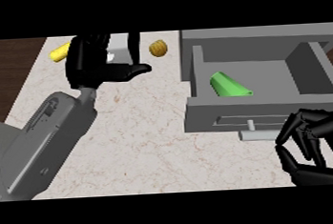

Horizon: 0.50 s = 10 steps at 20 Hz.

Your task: Pick up the cup, place it into the drawer and close the drawer

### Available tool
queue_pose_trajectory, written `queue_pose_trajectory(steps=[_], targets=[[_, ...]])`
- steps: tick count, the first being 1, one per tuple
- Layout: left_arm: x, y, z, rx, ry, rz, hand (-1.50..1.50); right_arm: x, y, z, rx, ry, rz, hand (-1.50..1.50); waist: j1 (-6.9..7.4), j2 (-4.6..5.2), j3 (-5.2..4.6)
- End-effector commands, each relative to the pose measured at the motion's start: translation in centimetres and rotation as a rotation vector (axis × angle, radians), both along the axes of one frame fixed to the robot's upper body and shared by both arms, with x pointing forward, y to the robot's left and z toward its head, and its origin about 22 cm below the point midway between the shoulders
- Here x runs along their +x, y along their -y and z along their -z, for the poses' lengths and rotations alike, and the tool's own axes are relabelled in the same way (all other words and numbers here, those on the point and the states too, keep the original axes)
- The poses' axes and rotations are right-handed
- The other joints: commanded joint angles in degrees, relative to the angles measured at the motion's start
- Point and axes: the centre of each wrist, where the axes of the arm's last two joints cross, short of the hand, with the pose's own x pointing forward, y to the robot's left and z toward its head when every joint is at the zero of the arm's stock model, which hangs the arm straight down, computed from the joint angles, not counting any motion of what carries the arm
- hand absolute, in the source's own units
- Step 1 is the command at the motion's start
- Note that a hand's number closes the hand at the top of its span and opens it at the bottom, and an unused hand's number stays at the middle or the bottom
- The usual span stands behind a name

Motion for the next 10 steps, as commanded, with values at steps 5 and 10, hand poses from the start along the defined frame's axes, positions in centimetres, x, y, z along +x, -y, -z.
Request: queue_pose_trajectory(steps=[5, 10], targets=[[-5.5, -5.6, 4.0, -0.02, -0.023, -0.023, -1.5, 1.2, -1.7, 3.2, -0.257, 0.034, -0.016, 1.5, -0.09, 0.34, 0.03], [-7.0, -9.2, 5.1, -0.024, -0.025, -0.013, -1.5, 2.5, -2.0, 4.0, -0.534, 0.105, -0.031, 1.5, 0.1, 0.5, -0.01]])
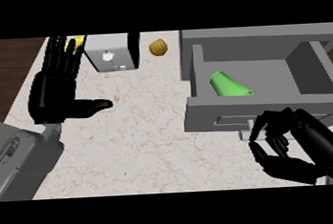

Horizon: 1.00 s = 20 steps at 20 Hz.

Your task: Pick up the cup, place it into the drawer and close the drawer

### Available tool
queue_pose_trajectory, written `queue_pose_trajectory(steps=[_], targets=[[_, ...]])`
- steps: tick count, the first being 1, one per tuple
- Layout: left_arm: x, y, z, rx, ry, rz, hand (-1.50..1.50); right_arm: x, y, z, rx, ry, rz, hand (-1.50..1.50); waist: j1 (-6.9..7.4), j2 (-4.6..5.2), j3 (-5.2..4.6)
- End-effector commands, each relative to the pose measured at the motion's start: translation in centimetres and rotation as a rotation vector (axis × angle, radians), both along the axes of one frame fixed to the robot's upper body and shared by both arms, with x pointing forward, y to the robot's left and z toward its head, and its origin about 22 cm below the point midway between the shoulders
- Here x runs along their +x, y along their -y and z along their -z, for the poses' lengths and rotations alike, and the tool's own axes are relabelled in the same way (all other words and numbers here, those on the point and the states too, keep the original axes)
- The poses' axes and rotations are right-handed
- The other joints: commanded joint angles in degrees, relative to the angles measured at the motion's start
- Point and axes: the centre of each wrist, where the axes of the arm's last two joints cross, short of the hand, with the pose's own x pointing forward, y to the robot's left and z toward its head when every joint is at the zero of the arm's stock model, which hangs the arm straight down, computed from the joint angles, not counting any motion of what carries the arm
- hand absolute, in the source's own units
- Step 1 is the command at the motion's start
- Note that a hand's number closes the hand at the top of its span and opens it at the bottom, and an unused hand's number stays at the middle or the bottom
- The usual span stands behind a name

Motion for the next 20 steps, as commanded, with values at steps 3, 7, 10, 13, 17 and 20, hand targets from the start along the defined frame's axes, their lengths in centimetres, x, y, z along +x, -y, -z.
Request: queue_pose_trajectory(steps=[3, 7, 10, 13, 17, 20], targets=[[-2.7, -3.2, 0.8, 0.001, 0.007, 0.007, -1.5, 3.2, -2.1, 3.2, -0.233, 0.046, -0.01, 1.5, -0.06, 0.2, 0.03], [-4.2, -7.0, 2.7, -0.02, -0.001, -0.017, -1.5, 3.7, -4.3, 7.2, -0.236, 0.058, -0.014, 1.5, -0.77, 0.23, 0.01], [-4.6, -7.7, 2.8, -0.003, -0.006, -0.005, -1.5, 5.4, -1.4, 9.1, -0.289, -0.006, 0.01, -1.5, -1.09, 0.24, 0.02], [-5.6, -8.2, 1.9, -0.012, 0.002, -0.004, -1.5, 7.8, -4.5, 9.5, -0.359, -0.001, 0.034, -1.5, -0.69, 0.19, 0.03], [-5.2, -10.6, 3.3, 0.002, 0.003, -0.035, -1.5, 9.0, -2.3, 12.1, -0.376, -0.045, 0.008, -1.5, -1.3, 0.24, 0.01], [-6.4, -10.6, 4.8, -0.015, 0.008, -0.015, -1.5, 11.7, -3.5, 13.4, -0.372, -0.063, 0.018, -1.5, -0.82, 0.4, 0.02]])
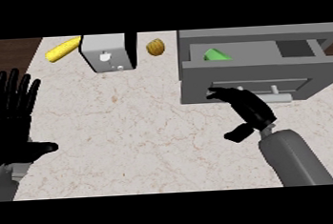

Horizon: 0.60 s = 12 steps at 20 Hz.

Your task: Pick up the cup, place it into the drawer and close the drawer

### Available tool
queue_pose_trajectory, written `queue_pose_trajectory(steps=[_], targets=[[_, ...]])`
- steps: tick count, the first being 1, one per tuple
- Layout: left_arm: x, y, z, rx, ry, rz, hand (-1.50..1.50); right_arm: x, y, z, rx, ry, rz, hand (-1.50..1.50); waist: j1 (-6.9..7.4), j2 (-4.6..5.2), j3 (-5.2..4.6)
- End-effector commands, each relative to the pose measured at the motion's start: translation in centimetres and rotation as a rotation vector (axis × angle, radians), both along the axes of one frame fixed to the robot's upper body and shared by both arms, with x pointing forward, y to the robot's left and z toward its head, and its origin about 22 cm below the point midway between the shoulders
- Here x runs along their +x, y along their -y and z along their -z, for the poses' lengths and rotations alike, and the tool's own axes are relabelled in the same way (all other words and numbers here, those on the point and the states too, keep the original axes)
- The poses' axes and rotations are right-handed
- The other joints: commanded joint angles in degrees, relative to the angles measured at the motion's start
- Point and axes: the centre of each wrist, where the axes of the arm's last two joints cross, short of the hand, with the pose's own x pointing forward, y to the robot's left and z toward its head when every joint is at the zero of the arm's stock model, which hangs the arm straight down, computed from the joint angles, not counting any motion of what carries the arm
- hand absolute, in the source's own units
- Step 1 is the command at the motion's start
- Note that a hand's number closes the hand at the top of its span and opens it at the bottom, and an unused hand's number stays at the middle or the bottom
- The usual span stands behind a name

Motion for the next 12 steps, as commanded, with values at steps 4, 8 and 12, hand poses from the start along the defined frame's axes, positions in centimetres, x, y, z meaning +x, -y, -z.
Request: queue_pose_trajectory(steps=[4, 8, 12], targets=[[-1.7, -2.5, 1.0, -0.017, -0.012, 0.005, -1.5, 4.4, 1.5, 1.0, 0.011, -0.047, 0.019, -1.5, 0.24, 0.09, 0.01], [-0.6, -1.7, 0.9, -0.009, 0.001, 0.013, -1.5, 6.2, 2.2, 1.4, 0.06, -0.071, 0.024, -1.5, 0.68, 0.41, 0.05], [-0.2, -2.6, -0.3, -0.013, 0.002, 0.041, -1.5, 8.0, 3.8, -0.2, 0.074, -0.079, 0.031, -1.5, 1.41, 0.74, 0.08]])
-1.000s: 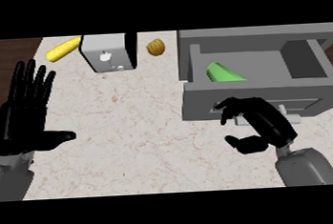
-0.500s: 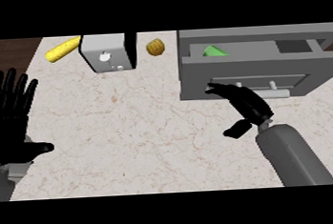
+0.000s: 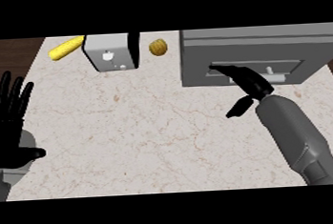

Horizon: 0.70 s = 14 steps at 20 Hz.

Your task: Pick up the cup, place it into the drawer and close the drawer

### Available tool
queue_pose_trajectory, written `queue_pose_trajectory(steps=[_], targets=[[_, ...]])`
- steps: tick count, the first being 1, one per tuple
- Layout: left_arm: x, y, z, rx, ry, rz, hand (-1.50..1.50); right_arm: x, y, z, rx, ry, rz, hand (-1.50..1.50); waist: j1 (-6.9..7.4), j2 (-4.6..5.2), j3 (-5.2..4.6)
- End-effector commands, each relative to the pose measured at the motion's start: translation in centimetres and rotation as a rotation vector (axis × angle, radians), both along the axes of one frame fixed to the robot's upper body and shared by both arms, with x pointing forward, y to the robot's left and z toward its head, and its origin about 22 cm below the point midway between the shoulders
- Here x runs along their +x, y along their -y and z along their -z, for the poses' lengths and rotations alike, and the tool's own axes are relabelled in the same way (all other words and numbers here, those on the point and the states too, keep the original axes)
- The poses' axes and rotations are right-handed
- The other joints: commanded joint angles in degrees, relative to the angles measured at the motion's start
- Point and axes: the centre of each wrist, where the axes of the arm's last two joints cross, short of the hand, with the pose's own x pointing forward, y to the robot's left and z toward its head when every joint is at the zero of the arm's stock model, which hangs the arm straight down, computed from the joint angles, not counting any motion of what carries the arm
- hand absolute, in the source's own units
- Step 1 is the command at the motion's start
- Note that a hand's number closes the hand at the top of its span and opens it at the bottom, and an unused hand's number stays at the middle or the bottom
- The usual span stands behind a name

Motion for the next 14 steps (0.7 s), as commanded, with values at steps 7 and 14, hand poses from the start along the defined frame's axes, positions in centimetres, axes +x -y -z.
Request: queue_pose_trajectory(steps=[7, 14], targets=[[0.8, -0.3, 1.0, -0.014, 0.0, 0.031, -1.5, 3.2, 2.6, -3.3, -0.022, -0.052, 0.058, -1.5, 1.69, 1.65, 0.32], [1.7, 0.9, 1.1, 0.024, 0.013, 0.044, -1.5, 3.8, 4.9, -5.1, -0.019, -0.049, 0.078, -1.5, 2.58, 2.32, 0.35]])
